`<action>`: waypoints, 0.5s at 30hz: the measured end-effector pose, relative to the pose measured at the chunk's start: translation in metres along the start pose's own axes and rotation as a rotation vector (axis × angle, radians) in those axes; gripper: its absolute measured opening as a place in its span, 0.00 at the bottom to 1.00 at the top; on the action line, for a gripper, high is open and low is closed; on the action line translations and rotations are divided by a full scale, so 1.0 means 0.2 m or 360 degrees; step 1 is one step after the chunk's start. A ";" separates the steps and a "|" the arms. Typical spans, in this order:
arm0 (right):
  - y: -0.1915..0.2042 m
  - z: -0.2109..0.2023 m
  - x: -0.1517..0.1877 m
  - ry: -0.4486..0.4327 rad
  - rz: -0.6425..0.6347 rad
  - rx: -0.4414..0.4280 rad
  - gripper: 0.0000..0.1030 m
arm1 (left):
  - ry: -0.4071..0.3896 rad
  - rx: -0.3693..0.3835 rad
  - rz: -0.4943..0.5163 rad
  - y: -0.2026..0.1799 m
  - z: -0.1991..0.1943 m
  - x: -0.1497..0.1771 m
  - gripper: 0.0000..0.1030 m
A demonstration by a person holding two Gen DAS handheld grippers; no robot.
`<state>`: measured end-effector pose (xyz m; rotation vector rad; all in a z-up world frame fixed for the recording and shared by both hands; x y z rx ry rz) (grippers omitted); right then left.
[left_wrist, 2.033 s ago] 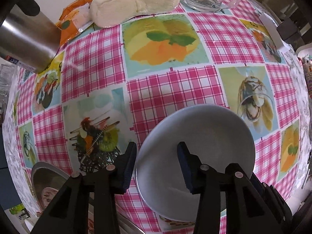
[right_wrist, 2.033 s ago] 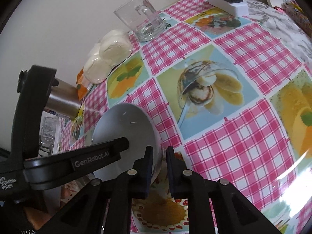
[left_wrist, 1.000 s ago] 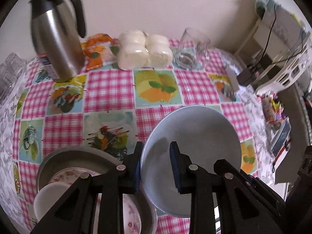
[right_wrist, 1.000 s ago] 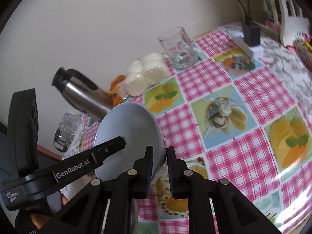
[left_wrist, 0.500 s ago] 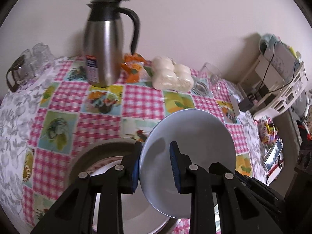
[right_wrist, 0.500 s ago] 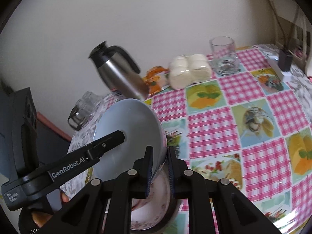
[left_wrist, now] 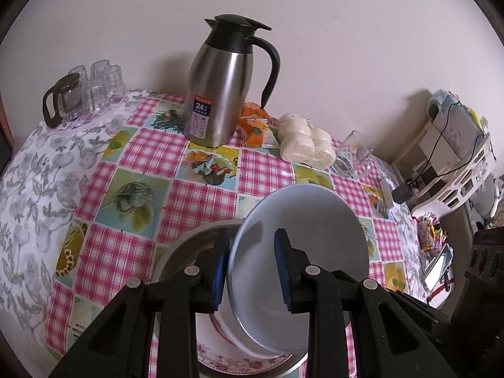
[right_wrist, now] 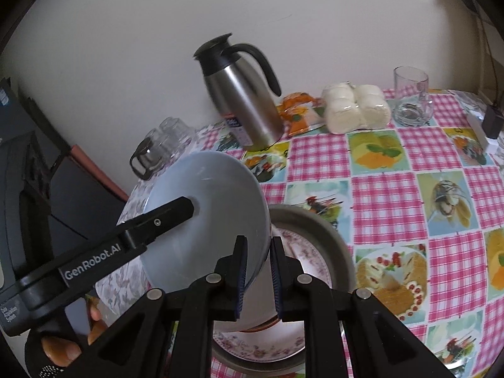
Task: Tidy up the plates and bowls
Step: 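Lower the round bowl onto the stacked bowls and open the left tool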
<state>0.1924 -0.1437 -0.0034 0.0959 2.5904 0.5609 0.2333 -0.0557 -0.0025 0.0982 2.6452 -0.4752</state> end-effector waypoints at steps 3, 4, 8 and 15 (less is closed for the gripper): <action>0.02 0.02 0.02 0.0021 -0.0015 0.0018 0.16 | 0.0004 0.0028 -0.0015 0.02 0.00 0.02 0.28; 0.02 0.02 0.02 0.0024 -0.0020 0.0030 0.16 | 0.0007 0.0031 -0.0015 0.02 0.01 0.03 0.28; 0.00 0.03 0.03 0.0042 -0.0012 0.0072 0.16 | 0.0045 0.0062 -0.0001 0.00 0.05 0.06 0.28; -0.06 0.01 0.05 0.0061 0.0009 0.0127 0.18 | 0.0099 0.0081 0.0049 -0.06 0.09 0.12 0.28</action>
Point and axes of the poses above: each gripper's, at about its wrist camera, not at the fingertips, and z roughly the way its jaws point, y to its left, x to its underside, the point moved 10 cm from there along z, roughly the way its jaws point, and after that the axes turned 8 degrees about y, right-handed, at the moved point
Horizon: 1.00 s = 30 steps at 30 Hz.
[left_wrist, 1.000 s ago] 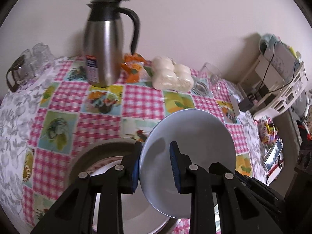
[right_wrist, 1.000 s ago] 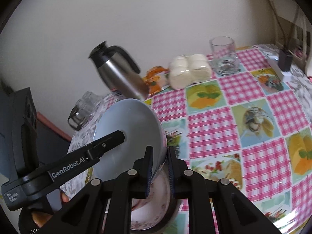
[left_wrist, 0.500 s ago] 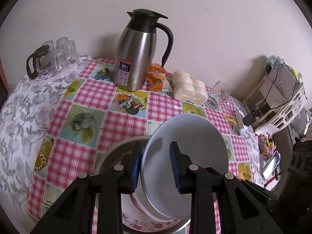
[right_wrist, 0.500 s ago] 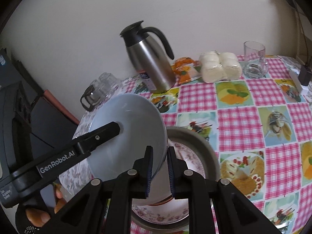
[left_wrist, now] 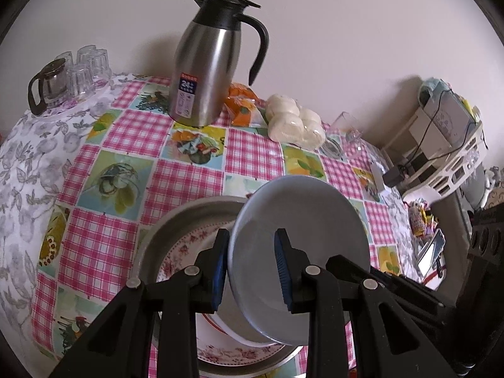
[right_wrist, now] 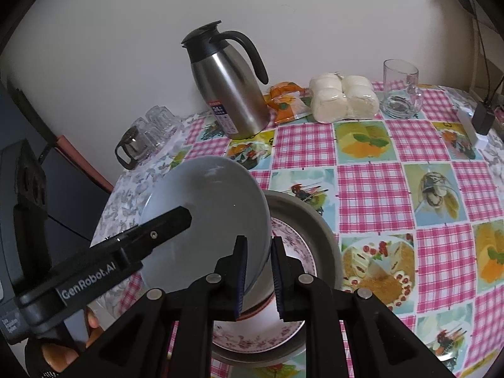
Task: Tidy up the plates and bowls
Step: 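Lower the round bowl onto the stacked bowls and open the left tool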
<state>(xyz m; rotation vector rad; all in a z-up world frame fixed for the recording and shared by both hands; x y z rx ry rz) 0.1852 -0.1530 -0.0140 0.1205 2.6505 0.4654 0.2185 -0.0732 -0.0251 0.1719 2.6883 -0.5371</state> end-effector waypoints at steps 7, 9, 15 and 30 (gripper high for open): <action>-0.02 0.03 0.03 0.0053 -0.0001 0.0046 0.18 | 0.0049 0.0016 -0.0015 0.01 0.04 0.03 0.28; -0.02 0.03 0.03 0.0060 -0.0001 0.0052 0.18 | 0.0064 0.0027 -0.0022 0.01 0.05 0.04 0.28; -0.03 0.05 0.04 0.0083 -0.0012 0.0051 0.18 | 0.0093 0.0012 -0.0054 0.04 0.08 0.04 0.28; -0.02 0.07 0.04 0.0094 -0.0055 0.0105 0.27 | 0.0058 -0.0031 -0.0116 0.12 0.05 0.01 0.30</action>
Point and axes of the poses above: each gripper's, at about its wrist camera, not at the fingertips, and z roughly the way its jaws point, y to its left, x to its underside, the point moved 10 cm from there along z, roughly the way its jaws point, and after that the axes turned 8 degrees about y, right-handed, at the moved point
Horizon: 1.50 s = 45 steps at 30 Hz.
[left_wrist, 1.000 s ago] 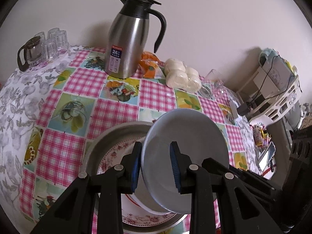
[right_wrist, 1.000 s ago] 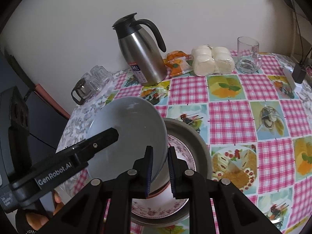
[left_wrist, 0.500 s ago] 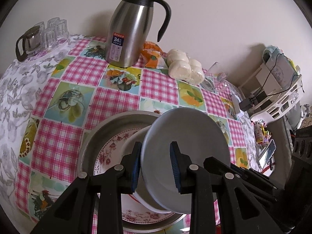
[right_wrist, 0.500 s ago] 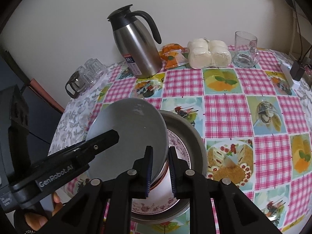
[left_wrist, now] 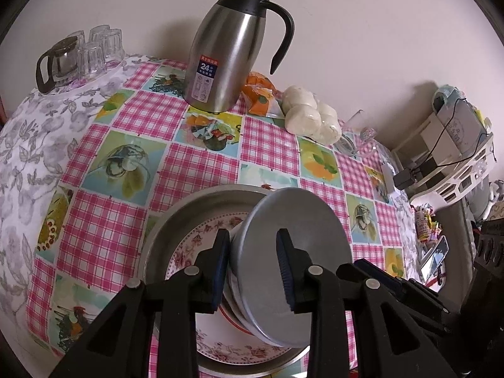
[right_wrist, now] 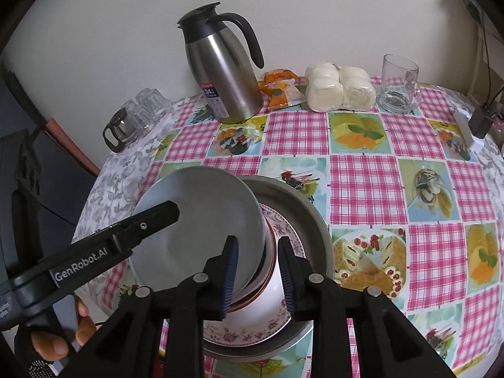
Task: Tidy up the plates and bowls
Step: 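Lower the round bowl onto the stacked bowls and open the left tool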
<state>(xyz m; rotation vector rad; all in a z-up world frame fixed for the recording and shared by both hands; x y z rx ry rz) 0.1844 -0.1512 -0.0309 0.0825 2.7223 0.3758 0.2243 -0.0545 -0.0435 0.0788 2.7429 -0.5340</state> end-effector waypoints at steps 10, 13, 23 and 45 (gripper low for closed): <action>-0.03 0.03 0.01 0.0032 0.0027 0.0011 0.27 | -0.0037 -0.0043 -0.0087 0.08 0.00 -0.02 0.31; -0.04 0.02 0.01 0.0030 0.0033 0.0014 0.27 | 0.0012 -0.0023 -0.0124 0.09 0.04 -0.01 0.31; -0.04 -0.10 -0.02 -0.0102 0.0014 0.0072 0.62 | -0.0057 -0.0055 -0.0082 0.07 -0.04 -0.01 0.64; -0.16 -0.13 -0.06 -0.0189 0.0112 0.0173 1.00 | -0.0166 -0.0435 0.0031 0.17 -0.10 -0.03 0.95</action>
Point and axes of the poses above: each gripper's, at about its wrist camera, not at the fingertips, and z roughly the way its jaws point, y to its left, x to its underside, the point moved 10 cm from there along z, roughly the way its jaws point, and after that the axes turned 8 degrees about y, right-handed, at the moved point
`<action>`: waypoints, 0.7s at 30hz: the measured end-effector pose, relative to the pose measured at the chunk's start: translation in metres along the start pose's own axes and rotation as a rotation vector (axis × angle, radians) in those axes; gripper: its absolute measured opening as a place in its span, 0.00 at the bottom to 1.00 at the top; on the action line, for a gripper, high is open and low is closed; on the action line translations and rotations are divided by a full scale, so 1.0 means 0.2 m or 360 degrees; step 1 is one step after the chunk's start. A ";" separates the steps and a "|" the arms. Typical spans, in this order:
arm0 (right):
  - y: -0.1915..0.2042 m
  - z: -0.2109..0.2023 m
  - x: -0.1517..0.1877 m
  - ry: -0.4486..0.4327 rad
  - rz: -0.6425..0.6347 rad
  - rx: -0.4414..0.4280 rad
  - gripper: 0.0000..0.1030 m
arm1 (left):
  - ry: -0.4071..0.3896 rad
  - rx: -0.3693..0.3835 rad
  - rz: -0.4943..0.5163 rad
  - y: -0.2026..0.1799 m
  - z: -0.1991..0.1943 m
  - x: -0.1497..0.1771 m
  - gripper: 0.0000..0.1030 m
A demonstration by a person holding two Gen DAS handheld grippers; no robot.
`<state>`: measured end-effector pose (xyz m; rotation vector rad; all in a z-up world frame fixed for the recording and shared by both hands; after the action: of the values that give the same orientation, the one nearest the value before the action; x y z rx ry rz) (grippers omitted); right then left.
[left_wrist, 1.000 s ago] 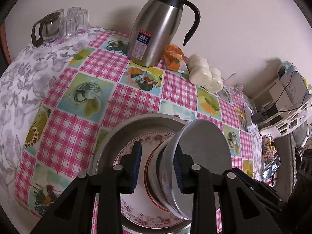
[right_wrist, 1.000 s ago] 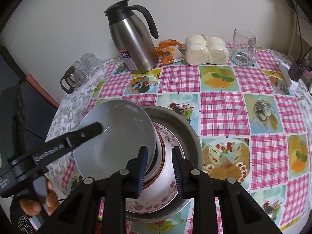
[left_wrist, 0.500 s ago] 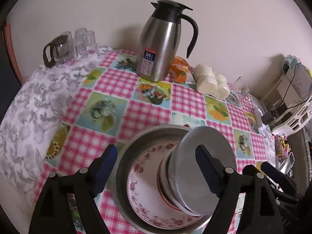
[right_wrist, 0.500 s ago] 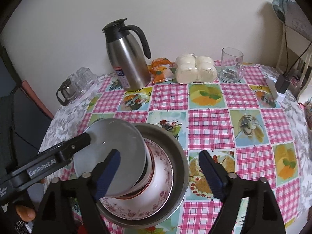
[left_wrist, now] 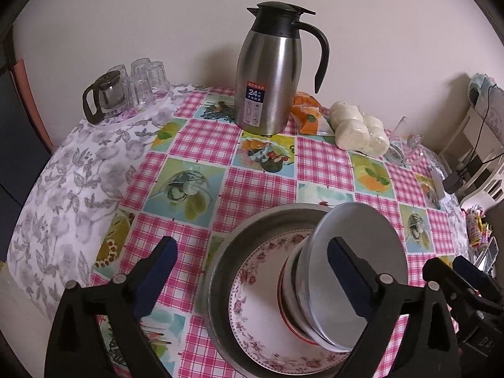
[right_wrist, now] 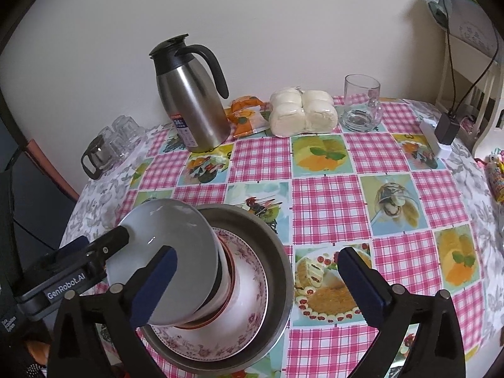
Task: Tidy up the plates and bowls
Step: 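Lower the round bowl onto the stacked bowls and open the left tool, then withdraw the left tool upward away from the stacked basin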
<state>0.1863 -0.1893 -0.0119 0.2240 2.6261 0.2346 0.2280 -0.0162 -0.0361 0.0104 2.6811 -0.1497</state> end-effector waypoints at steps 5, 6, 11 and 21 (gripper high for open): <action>-0.02 0.00 -0.01 -0.0007 0.0015 0.0008 1.00 | 0.0008 -0.0035 0.0002 0.01 0.01 0.00 0.96; -0.03 -0.01 -0.01 -0.0012 0.0020 0.0011 1.00 | 0.0011 -0.0043 0.0006 0.01 0.01 0.00 0.96; -0.04 -0.01 -0.01 -0.0022 0.0033 0.0030 1.00 | 0.0016 -0.0068 0.0035 0.00 0.01 0.02 0.96; -0.03 -0.06 0.02 -0.0046 0.0006 0.0062 1.00 | -0.0073 -0.0113 0.0070 -0.05 -0.09 0.04 0.96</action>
<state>0.1767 -0.1958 -0.0053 0.2434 2.6038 0.1803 0.2126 -0.0233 -0.0217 0.0429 2.6365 -0.0407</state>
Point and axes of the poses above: each gripper's, at about its wrist camera, not at the fingertips, and z roughly the way its jaws point, y to its left, x to its underside, the point moved 10 cm from there along z, roughly the way its jaws point, and after that the axes turned 8 degrees about y, right-handed, at the moved point
